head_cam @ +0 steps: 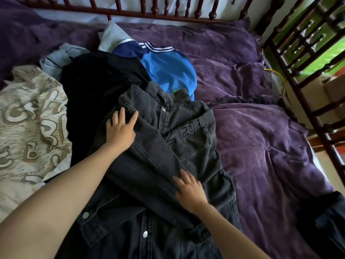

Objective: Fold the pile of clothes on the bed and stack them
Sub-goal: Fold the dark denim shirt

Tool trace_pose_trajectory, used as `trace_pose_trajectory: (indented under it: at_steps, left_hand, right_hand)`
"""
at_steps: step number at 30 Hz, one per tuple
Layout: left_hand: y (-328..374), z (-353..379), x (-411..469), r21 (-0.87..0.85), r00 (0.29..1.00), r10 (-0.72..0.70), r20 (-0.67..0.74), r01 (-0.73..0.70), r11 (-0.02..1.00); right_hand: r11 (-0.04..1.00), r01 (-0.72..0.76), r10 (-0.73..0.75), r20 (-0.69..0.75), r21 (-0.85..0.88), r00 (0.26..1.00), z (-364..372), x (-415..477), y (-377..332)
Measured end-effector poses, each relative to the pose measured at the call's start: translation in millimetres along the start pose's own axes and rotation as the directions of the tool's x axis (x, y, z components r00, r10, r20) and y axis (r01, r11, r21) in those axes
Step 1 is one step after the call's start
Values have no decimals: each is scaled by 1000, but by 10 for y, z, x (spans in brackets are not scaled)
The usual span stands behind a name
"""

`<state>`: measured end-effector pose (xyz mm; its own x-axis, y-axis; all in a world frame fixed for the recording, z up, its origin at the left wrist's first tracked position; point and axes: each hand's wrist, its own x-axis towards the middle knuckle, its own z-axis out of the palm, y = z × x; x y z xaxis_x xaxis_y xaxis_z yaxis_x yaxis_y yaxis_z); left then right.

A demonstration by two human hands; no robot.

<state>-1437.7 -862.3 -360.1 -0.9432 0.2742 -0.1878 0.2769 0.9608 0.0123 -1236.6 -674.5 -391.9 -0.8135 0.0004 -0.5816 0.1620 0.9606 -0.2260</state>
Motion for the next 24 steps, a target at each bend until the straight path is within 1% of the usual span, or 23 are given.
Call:
trace_pose_trajectory:
  at_steps: [1,3,4,6,7,8,9,10,12,13,14,15,16,17,18,19,21,22,23,24]
  left_hand:
    - [10,-46,125,42,1000,12,-2,-11,999]
    - [-8,-144,400,139,1000,24,18,-27,990]
    - [-31,-188,540,197,997,57,50,-66,978]
    - [-120,-201,792,246,973,164,161,-201,948]
    - [-178,-220,892,189,950,204,238,-251,949]
    - [-233,-267,975,111,932,220,287,-261,959]
    - [-270,-336,1042,83,921,225,317,-263,961]
    - [-288,-417,1131,107,919,235,315,-280,954]
    - [-293,-558,1286,284,922,240,305,-328,901]
    - [-312,-555,1372,356,936,207,284,-304,884]
    - [-347,-511,1441,377,954,170,245,-256,890]
    - [-395,-445,1500,340,972,125,201,-189,921]
    - [-455,-367,1549,267,987,64,146,-101,958]
    - [-499,-301,1587,147,993,-16,119,-2,989]
    - [-511,-264,1611,10,989,-75,128,74,997]
    - [-508,-235,1642,-105,980,-107,169,126,986]
    - [-493,-197,1718,-285,944,-100,315,195,938]
    - [-490,-196,1743,-384,914,-95,395,258,886]
    - [-497,-204,1773,-478,889,-110,444,339,810]
    - [-531,-206,1811,-539,877,-145,458,404,740]
  right_hand:
    - [998,31,-27,63,-48,998,50,46,47]
    - [995,23,-4,182,-101,983,96,125,177]
    - [993,15,10,222,-114,975,81,170,247]
    - [992,19,9,223,-125,975,-29,304,370]
    - [994,18,2,181,-106,983,-152,394,410]
    - [997,6,3,112,-78,994,-287,509,455]
    - [999,-9,10,16,-45,1000,-444,645,502]
    - [1000,-30,30,-102,6,994,-611,834,555]
    - [988,-84,122,-312,133,942,-957,1224,654]
    - [976,-132,188,-356,174,915,-1122,1445,721]
    - [961,-188,252,-362,201,898,-1269,1653,792]
    - [948,-242,301,-339,205,891,-1398,1832,865]
    - [941,-281,328,-301,188,896,-1487,1991,952]
    - [938,-308,340,-255,157,905,-1556,2121,1040]
    - [937,-322,345,-212,135,914,-1573,2235,1132]
    - [936,-326,347,-181,135,920,-1580,2323,1216]
    - [920,-334,368,-162,204,916,-1551,2445,1347]
    - [903,-350,396,-166,251,903,-1535,2487,1402]
    - [880,-373,429,-158,294,889,-1522,2513,1447]
    - [861,-387,450,-143,330,881,-1506,2530,1488]
